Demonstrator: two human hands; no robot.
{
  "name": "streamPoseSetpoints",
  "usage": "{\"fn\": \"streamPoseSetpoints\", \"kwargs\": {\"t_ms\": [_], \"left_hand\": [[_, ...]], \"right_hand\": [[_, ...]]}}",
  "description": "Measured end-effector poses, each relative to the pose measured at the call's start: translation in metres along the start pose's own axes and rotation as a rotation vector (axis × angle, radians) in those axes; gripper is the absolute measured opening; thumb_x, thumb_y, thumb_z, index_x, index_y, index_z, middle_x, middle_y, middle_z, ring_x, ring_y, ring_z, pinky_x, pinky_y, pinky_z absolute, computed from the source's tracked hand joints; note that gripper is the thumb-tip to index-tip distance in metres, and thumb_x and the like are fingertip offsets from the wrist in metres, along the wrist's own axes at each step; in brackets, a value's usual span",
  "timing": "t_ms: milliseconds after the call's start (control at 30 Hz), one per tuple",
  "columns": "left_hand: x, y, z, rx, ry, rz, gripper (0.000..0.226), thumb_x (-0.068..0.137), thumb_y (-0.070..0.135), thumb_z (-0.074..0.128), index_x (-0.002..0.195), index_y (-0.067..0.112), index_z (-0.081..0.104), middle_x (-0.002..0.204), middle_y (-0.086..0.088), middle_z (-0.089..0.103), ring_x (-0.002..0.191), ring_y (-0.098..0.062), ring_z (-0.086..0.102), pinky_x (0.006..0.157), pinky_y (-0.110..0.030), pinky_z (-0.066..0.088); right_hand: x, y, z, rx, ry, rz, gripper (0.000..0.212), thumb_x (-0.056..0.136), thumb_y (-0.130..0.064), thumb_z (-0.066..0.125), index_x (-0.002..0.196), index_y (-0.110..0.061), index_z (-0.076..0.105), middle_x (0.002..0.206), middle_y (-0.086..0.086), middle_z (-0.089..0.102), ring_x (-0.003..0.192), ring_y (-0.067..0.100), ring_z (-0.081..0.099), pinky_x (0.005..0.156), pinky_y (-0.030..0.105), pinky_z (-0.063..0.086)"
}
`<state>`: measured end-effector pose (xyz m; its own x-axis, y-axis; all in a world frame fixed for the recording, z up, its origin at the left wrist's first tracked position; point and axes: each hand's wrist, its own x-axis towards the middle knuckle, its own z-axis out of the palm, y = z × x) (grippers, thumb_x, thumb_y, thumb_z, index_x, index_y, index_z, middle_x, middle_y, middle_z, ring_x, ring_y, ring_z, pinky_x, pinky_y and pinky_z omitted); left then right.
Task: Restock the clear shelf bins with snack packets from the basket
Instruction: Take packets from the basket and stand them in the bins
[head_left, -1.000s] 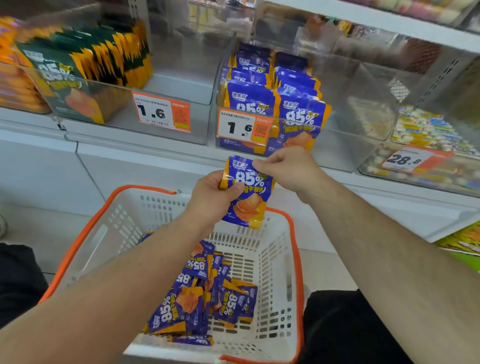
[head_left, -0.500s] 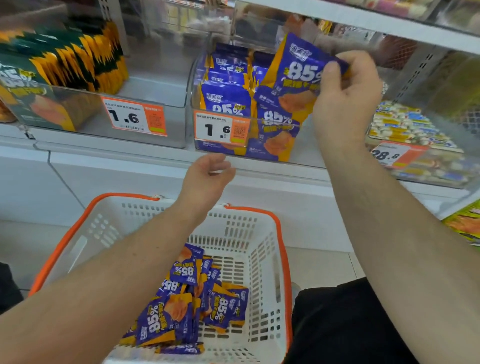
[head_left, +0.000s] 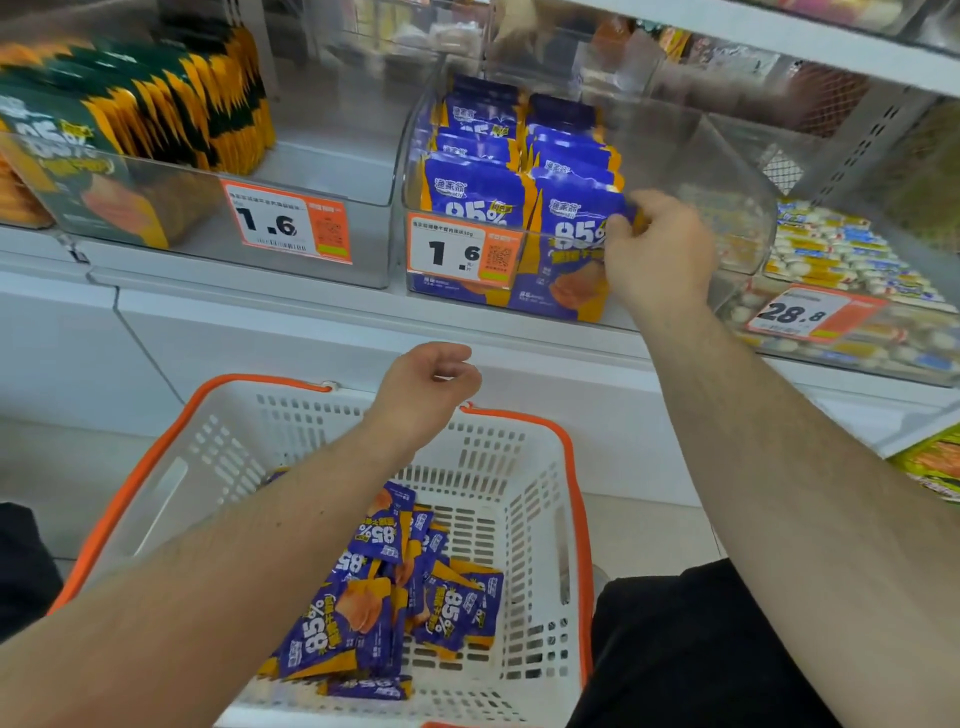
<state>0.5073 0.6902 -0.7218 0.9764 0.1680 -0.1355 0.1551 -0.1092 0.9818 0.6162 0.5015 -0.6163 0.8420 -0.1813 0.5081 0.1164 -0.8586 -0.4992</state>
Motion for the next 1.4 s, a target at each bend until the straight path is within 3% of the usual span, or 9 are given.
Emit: {"fn": "streamPoseSetpoints", "kwargs": {"t_ms": [200,333,467,733,833,933,1100,1167,1400], "left_hand": [[-0.011,-0.028,-0.01,0.022,-0.059,-0.067,0.024,0.093,0.019,0.064,0.116,0.026,0.062,0.101,0.009,0.069,0.092,-0.008,0.064,0.077,-0.022,0.047],[-0.022,-0.064,-0.028,0.073,-0.047,-0.171,0.024,0.091,0.016,0.065,0.115,0.023,0.063,0.102,0.006,0.068,0.094,-0.012,0.065,0.082,-0.027,0.052],[-0.031,-0.098,-0.045,0.101,-0.015,-0.281,0.031,0.09,0.013,0.066,0.12,0.016,0.063,0.102,0.003,0.069,0.092,-0.016,0.067,0.091,-0.038,0.055],[-0.047,-0.137,-0.066,0.156,0.001,-0.411,0.02,0.094,0.016,0.06,0.108,0.029,0.06,0.106,0.01,0.064,0.098,-0.005,0.06,0.078,-0.024,0.045],[-0.048,-0.147,-0.073,0.193,0.028,-0.453,0.027,0.094,0.017,0.061,0.12,0.025,0.06,0.109,0.007,0.064,0.097,-0.007,0.061,0.071,-0.019,0.044],[-0.05,-0.151,-0.074,0.209,0.04,-0.479,0.026,0.094,0.017,0.061,0.119,0.025,0.06,0.107,0.007,0.064,0.091,-0.007,0.062,0.065,-0.017,0.046],[-0.056,-0.158,-0.074,0.218,0.042,-0.498,0.03,0.093,0.018,0.063,0.122,0.024,0.06,0.111,0.007,0.064,0.097,-0.005,0.06,0.071,-0.018,0.045],[-0.058,-0.156,-0.074,0.219,0.035,-0.504,0.03,0.094,0.018,0.062,0.123,0.023,0.059,0.109,0.009,0.063,0.095,-0.002,0.059,0.069,-0.017,0.044],[-0.057,-0.144,-0.07,0.326,0.217,-0.575,0.068,0.089,0.03,0.069,0.146,0.021,0.034,0.149,-0.011,0.033,0.113,-0.026,0.053,0.086,-0.039,0.048]], "right_hand": [[-0.049,-0.01,0.013,0.036,0.321,-0.497,0.032,0.075,-0.017,0.061,0.105,-0.006,0.064,0.107,0.015,0.058,0.101,0.031,0.055,0.08,0.035,0.036],[-0.094,-0.008,0.062,0.033,-0.215,-0.842,0.012,0.078,-0.011,0.056,0.084,-0.007,0.066,0.086,0.013,0.06,0.081,0.035,0.058,0.072,0.039,0.045],[-0.134,-0.002,0.109,-0.367,-1.042,-0.578,0.014,0.091,-0.022,0.053,0.097,-0.019,0.065,0.102,0.005,0.063,0.093,0.026,0.06,0.077,0.035,0.049],[-0.271,0.026,0.195,-0.375,-1.603,-0.091,0.032,0.096,-0.015,0.047,0.065,-0.017,0.037,0.065,0.004,0.03,0.054,0.019,0.026,0.055,0.033,0.027],[-0.32,0.028,0.207,-0.18,-1.691,0.176,0.009,0.092,-0.016,0.053,0.09,-0.025,0.051,0.088,0.006,0.047,0.07,0.021,0.045,0.06,0.034,0.04],[-0.342,0.031,0.207,-0.092,-1.682,0.227,0.076,0.09,-0.026,0.061,0.154,-0.018,0.021,0.156,0.009,0.022,0.127,0.036,0.044,0.092,0.04,0.046],[-0.336,0.026,0.21,-0.086,-1.676,0.194,0.01,0.091,-0.011,0.057,0.093,-0.02,0.056,0.094,0.003,0.048,0.075,0.021,0.051,0.075,0.04,0.044],[-0.33,0.022,0.209,-0.158,-1.667,0.06,0.031,0.093,-0.015,0.056,0.067,-0.02,0.039,0.072,0.001,0.038,0.063,0.017,0.038,0.071,0.036,0.039],[-0.242,0.011,0.18,-0.136,-1.465,0.172,0.026,0.087,-0.008,0.055,0.11,0.0,0.066,0.094,0.014,0.07,0.071,0.023,0.058,0.062,0.033,0.046]]}}
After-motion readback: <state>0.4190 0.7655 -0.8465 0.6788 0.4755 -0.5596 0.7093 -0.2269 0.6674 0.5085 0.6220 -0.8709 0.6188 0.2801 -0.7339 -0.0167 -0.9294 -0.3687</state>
